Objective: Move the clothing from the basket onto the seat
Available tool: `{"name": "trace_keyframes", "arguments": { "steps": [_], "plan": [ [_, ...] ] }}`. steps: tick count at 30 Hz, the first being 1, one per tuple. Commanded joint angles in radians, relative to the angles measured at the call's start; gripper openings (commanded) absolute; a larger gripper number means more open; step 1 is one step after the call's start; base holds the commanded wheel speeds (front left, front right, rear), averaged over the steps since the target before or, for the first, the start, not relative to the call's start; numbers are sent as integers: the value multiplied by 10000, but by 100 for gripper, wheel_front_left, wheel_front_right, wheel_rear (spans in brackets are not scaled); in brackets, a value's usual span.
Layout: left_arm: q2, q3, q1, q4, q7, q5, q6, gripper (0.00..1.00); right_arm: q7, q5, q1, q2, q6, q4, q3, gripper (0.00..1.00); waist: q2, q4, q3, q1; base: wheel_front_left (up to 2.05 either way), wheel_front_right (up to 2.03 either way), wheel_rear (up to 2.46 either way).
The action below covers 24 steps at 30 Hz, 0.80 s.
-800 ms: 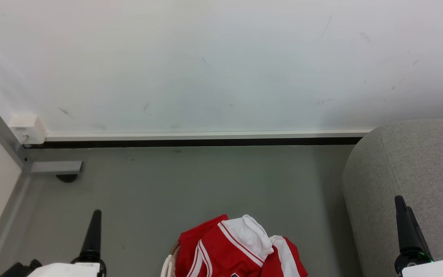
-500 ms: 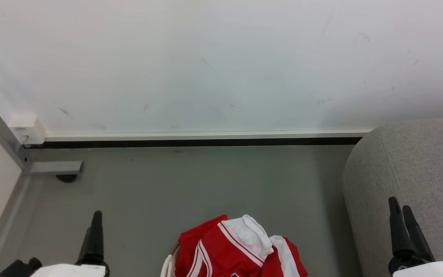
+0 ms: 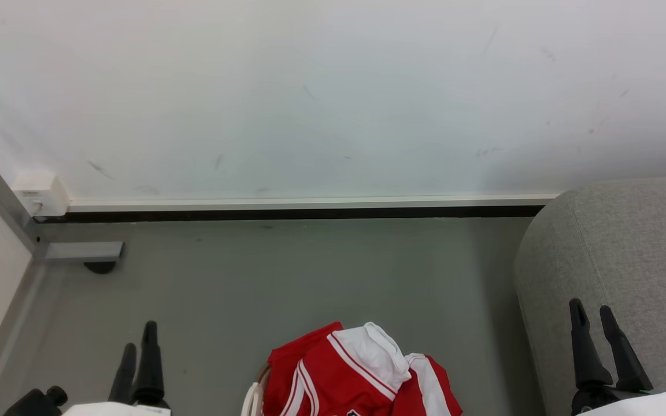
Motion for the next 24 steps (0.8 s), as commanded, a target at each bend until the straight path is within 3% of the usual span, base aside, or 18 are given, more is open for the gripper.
{"name": "trace_keyframes", "arguments": {
  "steps": [1,24],
  "plan": [
    [84,11,-14,-135,-100,354,-38,100,-39,-436,-151,-29,-8,-66,-125,100,0,-3,3,0,0,0,0],
    [101,-81,151,-32,-754,2982,-140,100,-100,-3614,-130,511,-12,193,-596,100,0,3,58,0,0,0,0]
  ]
}}
